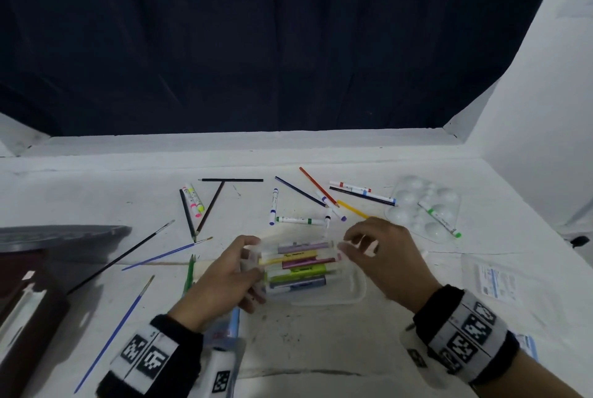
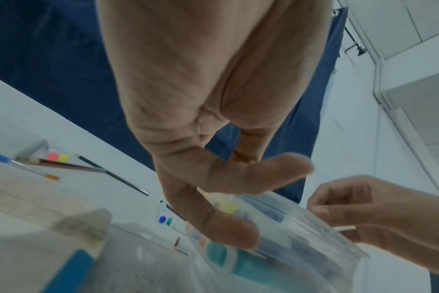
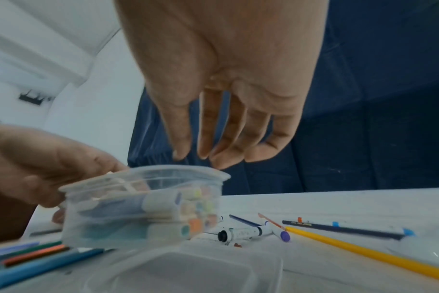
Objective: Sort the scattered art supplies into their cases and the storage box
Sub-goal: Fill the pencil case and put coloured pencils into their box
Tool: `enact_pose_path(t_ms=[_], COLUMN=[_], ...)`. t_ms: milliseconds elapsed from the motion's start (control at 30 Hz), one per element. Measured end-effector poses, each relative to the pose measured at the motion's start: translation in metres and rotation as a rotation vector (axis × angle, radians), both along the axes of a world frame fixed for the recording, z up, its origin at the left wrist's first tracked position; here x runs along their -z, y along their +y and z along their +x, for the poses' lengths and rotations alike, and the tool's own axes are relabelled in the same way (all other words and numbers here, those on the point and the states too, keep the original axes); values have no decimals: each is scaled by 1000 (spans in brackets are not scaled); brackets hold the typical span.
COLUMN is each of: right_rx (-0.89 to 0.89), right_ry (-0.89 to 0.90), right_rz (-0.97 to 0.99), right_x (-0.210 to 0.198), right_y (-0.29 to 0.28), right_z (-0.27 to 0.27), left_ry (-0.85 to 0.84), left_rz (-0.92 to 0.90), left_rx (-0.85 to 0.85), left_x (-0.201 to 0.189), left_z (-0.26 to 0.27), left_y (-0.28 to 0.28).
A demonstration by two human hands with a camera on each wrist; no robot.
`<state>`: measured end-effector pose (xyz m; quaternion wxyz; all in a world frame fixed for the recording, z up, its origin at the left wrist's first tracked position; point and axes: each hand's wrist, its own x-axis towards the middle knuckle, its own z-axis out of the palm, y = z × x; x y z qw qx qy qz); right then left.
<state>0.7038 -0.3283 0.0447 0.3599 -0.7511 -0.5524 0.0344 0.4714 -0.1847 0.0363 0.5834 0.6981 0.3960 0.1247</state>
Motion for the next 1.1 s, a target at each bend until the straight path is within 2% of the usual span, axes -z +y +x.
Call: enact_pose_path(t_ms=[67,100,200,267,367,500,567,667,767,833,967,1033,1100], right_rx=[117,146,139,134,145,176,177,200,222,193,122,77,55], right_ry=[68,102,76,41,45,196,315,496,517,501,639,752,789], right_rz=[73,24,-413,-585,-618,-666,-621,-415,-127,-20,-58,-136,-239], right_x=[7,12,30,38,40,32,32,27,11,-1,-8,-5,1], right_y=[-2,-2,-1,0,5,7,4,-2,-7,-11,-21,-28,-34], right_z=[0,0,0,0,1,4,4,-3,-13,-19,-24,-24,-23], left_ry=[-43,-56,-76,-66,-22,24,31,56,77,75,84,45,7], left_rz=[6,12,32,40,30,-22,-56,-105,-102,-90,-60,-97,-171], left_rx=[-30,-40,-58,-56,-22,45,48,73,102,123,136,104,73], left_x=[-4,-6,-10,-10,-6,8,14,19,20,18,13,9,4], left_z=[-19,-28,-55,-68,-81,-84,-82,-78,-71,-64,-43,-33,-25], left_y=[-1,-2,-5,-10,-18,-31,-35,-39,-39,-39,-41,-42,-44])
